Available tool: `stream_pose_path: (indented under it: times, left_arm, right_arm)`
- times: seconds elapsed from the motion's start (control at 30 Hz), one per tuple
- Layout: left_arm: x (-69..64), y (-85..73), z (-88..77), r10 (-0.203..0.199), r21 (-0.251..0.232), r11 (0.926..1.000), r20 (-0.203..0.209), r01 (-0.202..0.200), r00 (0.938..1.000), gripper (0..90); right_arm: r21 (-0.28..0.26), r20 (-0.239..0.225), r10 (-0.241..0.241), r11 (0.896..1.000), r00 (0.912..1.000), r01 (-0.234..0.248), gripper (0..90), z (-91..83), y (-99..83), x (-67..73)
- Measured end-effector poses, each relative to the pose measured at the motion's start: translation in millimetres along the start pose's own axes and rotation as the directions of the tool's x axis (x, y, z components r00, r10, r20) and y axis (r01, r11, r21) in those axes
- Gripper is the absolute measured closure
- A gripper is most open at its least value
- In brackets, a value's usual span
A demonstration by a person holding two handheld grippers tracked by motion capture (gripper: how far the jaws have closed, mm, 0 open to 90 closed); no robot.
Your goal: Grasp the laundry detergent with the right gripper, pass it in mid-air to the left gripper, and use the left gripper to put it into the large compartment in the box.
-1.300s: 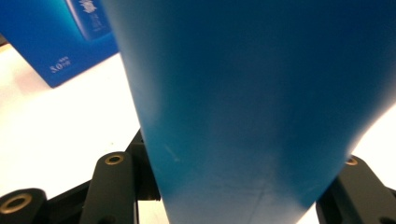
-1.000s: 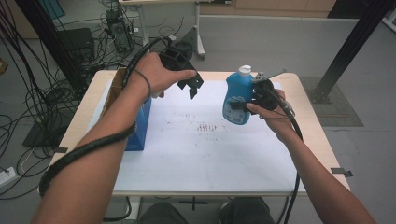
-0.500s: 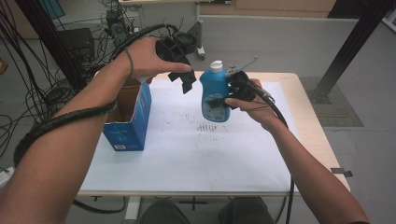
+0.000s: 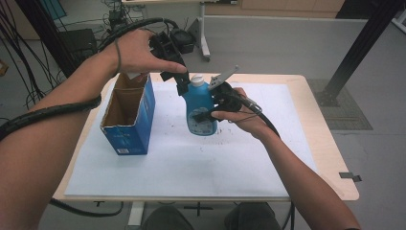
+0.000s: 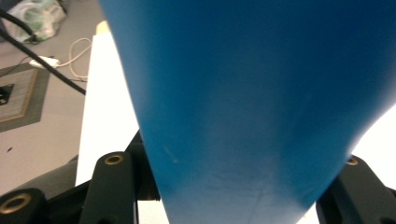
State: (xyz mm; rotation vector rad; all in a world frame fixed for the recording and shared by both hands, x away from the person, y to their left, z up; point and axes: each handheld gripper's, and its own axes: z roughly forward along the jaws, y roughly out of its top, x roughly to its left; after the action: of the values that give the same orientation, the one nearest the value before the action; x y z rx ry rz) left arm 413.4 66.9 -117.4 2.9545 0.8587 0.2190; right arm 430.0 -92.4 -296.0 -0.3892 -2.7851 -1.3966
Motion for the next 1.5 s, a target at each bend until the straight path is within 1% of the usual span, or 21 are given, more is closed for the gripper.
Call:
stream_pose_path:
  times: [0.07, 0.1, 0.13, 0.3, 0.33, 0.53, 0.57, 0.67, 0.73, 0.77, 0.87, 0.97, 1.0, 1.03, 1.17, 1.23, 1.3, 1.33, 1.37, 1.4, 1.5]
  left_arm:
    - [0.5, -0.4, -0.3, 0.011, 0.004, 0.9999, -0.008, -0.011, 0.9999, 4.3]
    - [1.5, 0.0, -0.9, 0.024, 0.009, 0.9997, -0.001, -0.024, 0.9997, 4.4]
    - [1.2, 0.1, -1.0, 0.022, 0.005, 0.9997, 0.002, -0.022, 0.9998, 4.5]
    - [0.0, 2.5, -0.5, 0.047, 0.01, 0.9988, 0.011, -0.047, 0.9988, 4.4]
    - [-1.8, 3.1, 0.7, 0.062, 0.017, 0.9979, 0.009, -0.062, 0.998, 4.3]
    - [-4.0, 3.8, 4.6, 0.078, 0.021, 0.9967, 0.018, -0.078, 0.9968, 4.5]
    - [-5.1, 3.7, 7.8, 0.09, 0.032, 0.9954, 0.027, -0.09, 0.9956, 4.3]
    - [-6.8, 3.8, 11.5, 0.1, 0.045, 0.9939, 0.031, -0.101, 0.9945, 4.2]
    - [-9.1, 4.7, 15.4, 0.109, 0.066, 0.9916, 0.027, -0.111, 0.9936, 4.6]
    - [-11.2, 4.9, 17.7, 0.116, 0.064, 0.9909, 0.037, -0.118, 0.9925, 4.4]
    - [-13.4, 5.0, 20.1, 0.127, 0.066, 0.9894, 0.047, -0.13, 0.9908, 4.5]
    - [-14.7, 4.4, 24.4, 0.138, 0.073, 0.9871, 0.057, -0.142, 0.9888, 4.5]
    - [-14.7, 4.4, 24.4, 0.138, 0.073, 0.9871, 0.057, -0.142, 0.9888, 4.4]
    - [-14.8, 3.6, 26.6, 0.133, 0.065, 0.9884, 0.068, -0.138, 0.9887, 4.5]
    - [-14.6, 2.8, 30.2, 0.14, 0.072, 0.9868, 0.076, -0.145, 0.9872, 4.5]
    - [-13.2, 1.8, 31.4, 0.128, 0.057, 0.9895, 0.084, -0.133, 0.9882, 4.5]
    - [-13.5, 1.5, 32.4, 0.124, 0.056, 0.9901, 0.087, -0.129, 0.9885, 4.5]
    - [-14.1, 1.6, 34.5, 0.129, 0.072, 0.9881, 0.097, -0.136, 0.9869, 4.4]
    - [-14.1, 1.6, 34.5, 0.129, 0.072, 0.9881, 0.097, -0.136, 0.9869, 4.6]
    - [-15.7, 2.3, 36.9, 0.139, 0.08, 0.9859, 0.095, -0.147, 0.9857, 4.6]
    - [-17.0, 4.1, 38.5, 0.143, 0.077, 0.9854, 0.105, -0.152, 0.9841, 4.4]
  right_arm:
    - [-0.007, -0.029, -0.004, 1.0, 0.9996, 0.003, 43.9, 4.0, 1.1, 2.5]
    - [-0.006, -0.036, -0.017, 1.0, 0.9992, 0.017, 43.9, 7.5, 2.0, 4.8]
    - [-0.006, -0.039, -0.021, 1.0, 0.999, 0.021, 43.9, 9.5, 2.3, 5.7]
    - [-0.02, -0.058, -0.03, 0.999, 0.9979, 0.028, 43.9, 16.2, 2.0, 8.8]
    - [-0.026, -0.068, -0.04, 0.999, 0.9969, 0.038, 43.9, 18.4, 2.5, 10.8]
    - [-0.046, -0.081, -0.067, 0.997, 0.9944, 0.064, 43.8, 22.1, 4.6, 15.4]
    - [-0.052, -0.089, -0.078, 0.996, 0.993, 0.074, 43.8, 23.0, 5.8, 17.2]
    - [-0.058, -0.098, -0.091, 0.995, 0.991, 0.086, 43.8, 23.4, 7.1, 19.5]
    - [-0.06, -0.106, -0.102, 0.994, 0.9892, 0.096, 43.8, 23.6, 8.2, 21.5]
    - [-0.059, -0.108, -0.117, 0.992, 0.9872, 0.112, 43.8, 24.1, 9.1, 23.1]
    - [-0.057, -0.116, -0.121, 0.992, 0.9859, 0.115, 43.8, 24.3, 9.3, 24.3]
    - [-0.062, -0.129, -0.138, 0.989, 0.982, 0.131, 43.8, 24.7, 10.3, 26.1]
    - [-0.062, -0.129, -0.138, 0.989, 0.982, 0.131, 43.8, 24.7, 10.3, 26.1]
    - [-0.069, -0.131, -0.149, 0.988, 0.9801, 0.141, 43.8, 25.2, 10.8, 27.4]
    - [-0.072, -0.143, -0.156, 0.987, 0.9774, 0.147, 43.7, 26.4, 12.0, 30.4]
    - [-0.073, -0.151, -0.164, 0.985, 0.9748, 0.154, 43.7, 27.6, 12.7, 32.0]
    - [-0.074, -0.156, -0.163, 0.985, 0.9742, 0.153, 43.7, 27.8, 12.9, 32.8]
    - [-0.076, -0.158, -0.167, 0.985, 0.9732, 0.156, 43.7, 27.9, 13.1, 32.8]
    - [-0.076, -0.158, -0.167, 0.985, 0.9732, 0.156, 43.7, 27.9, 13.1, 32.8]
    - [-0.08, -0.163, -0.17, 0.984, 0.9718, 0.159, 43.7, 27.3, 13.4, 32.9]
    - [-0.085, -0.165, -0.173, 0.983, 0.971, 0.161, 43.7, 26.0, 14.0, 33.3]
